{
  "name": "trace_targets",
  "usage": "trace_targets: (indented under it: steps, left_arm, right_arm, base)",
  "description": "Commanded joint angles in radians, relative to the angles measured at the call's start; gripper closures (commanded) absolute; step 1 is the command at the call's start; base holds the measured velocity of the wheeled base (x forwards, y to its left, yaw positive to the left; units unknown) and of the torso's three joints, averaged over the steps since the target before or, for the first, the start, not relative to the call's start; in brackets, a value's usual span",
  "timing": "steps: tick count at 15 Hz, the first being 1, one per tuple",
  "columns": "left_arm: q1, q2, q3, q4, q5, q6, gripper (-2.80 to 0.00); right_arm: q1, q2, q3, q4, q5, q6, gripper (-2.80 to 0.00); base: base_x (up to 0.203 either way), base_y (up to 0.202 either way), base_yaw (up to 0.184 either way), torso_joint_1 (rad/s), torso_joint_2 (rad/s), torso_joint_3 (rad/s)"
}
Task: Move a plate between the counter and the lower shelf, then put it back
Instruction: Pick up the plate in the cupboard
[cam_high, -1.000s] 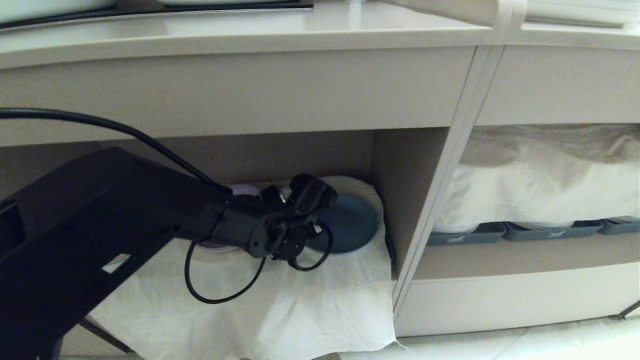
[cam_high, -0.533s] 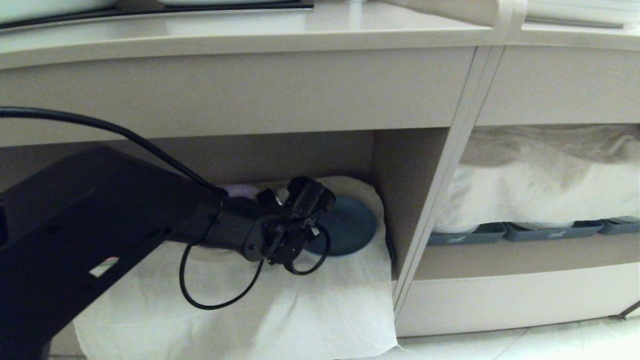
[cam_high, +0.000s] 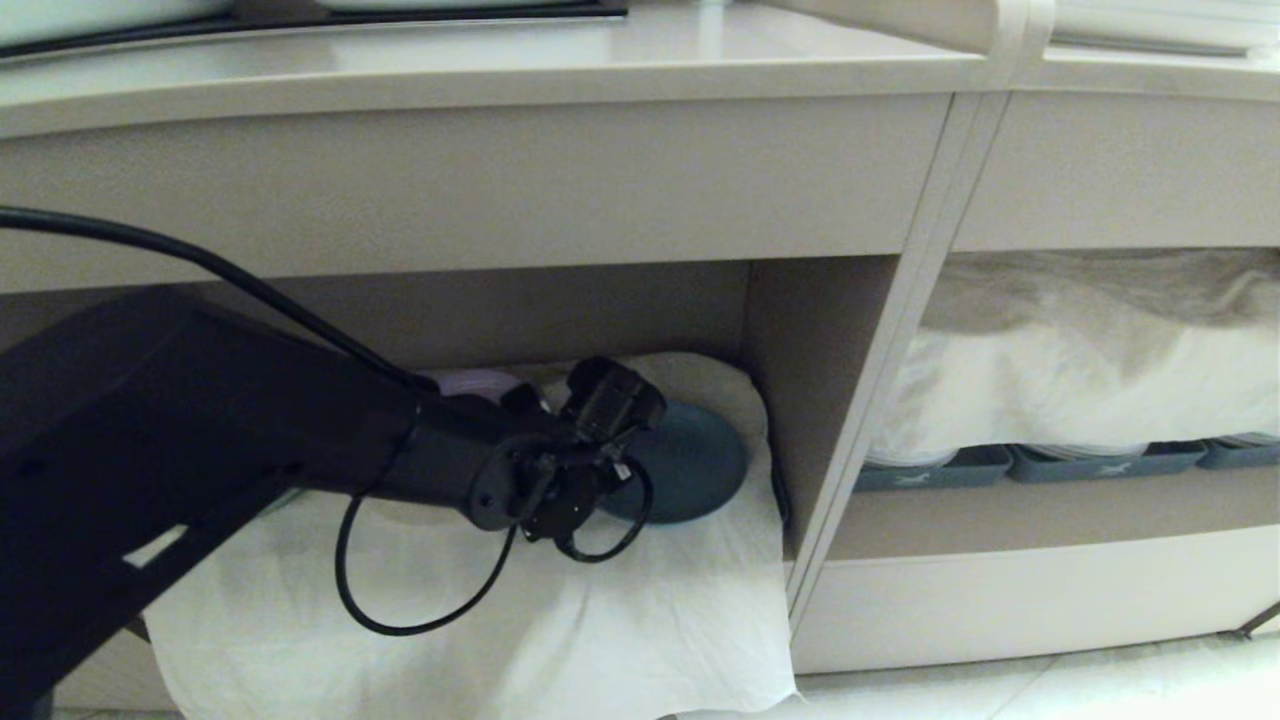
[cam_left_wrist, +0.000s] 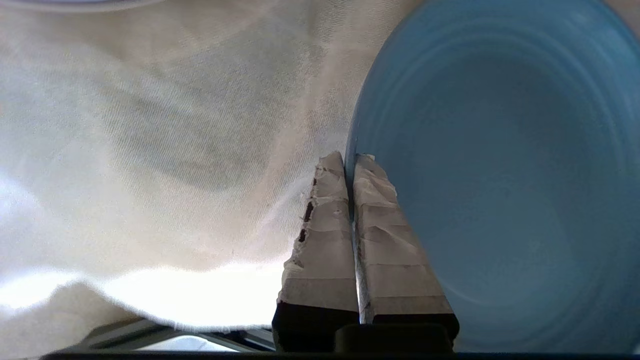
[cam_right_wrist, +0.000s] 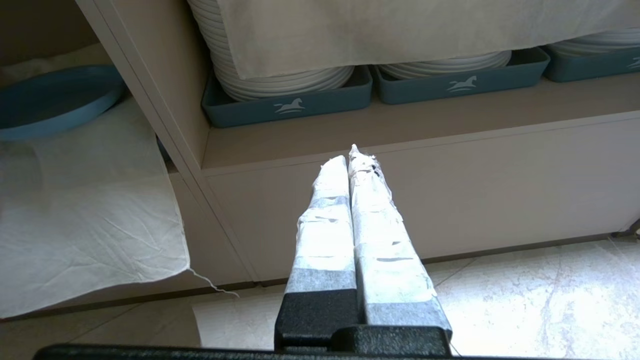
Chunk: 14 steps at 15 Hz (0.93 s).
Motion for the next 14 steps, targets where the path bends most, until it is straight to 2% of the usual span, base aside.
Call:
trace_targets:
  steps: [1,5,9,14]
  left_arm:
    - [-0.005,-0.025,0.019,0.002,0.003,-0.012,0.00]
    - [-0.005,-0.063,0.047,0.002,0.003,-0.014,0.00]
    - [-0.005,-0.094,0.054,0.032,0.002,-0.045,0.00]
    - [-0.008,-0.131,0.057,0.098,-0.002,-0.116,0.00]
  right_arm:
    - [0.000,0.000,0.000,0.000,0.000,0.000,0.00]
    - [0.000,0.000,0.000,0.000,0.000,0.000,0.00]
    - [0.000,0.000,0.000,0.000,0.000,0.000,0.00]
    - [0.000,0.000,0.000,0.000,0.000,0.000,0.00]
  base:
    - [0.000,0.000,0.000,0.000,0.00,0.000]
    - [0.000,0.000,0.000,0.000,0.00,0.000]
    - [0.000,0.000,0.000,0.000,0.00,0.000]
    - [0.000,0.000,0.000,0.000,0.00,0.000]
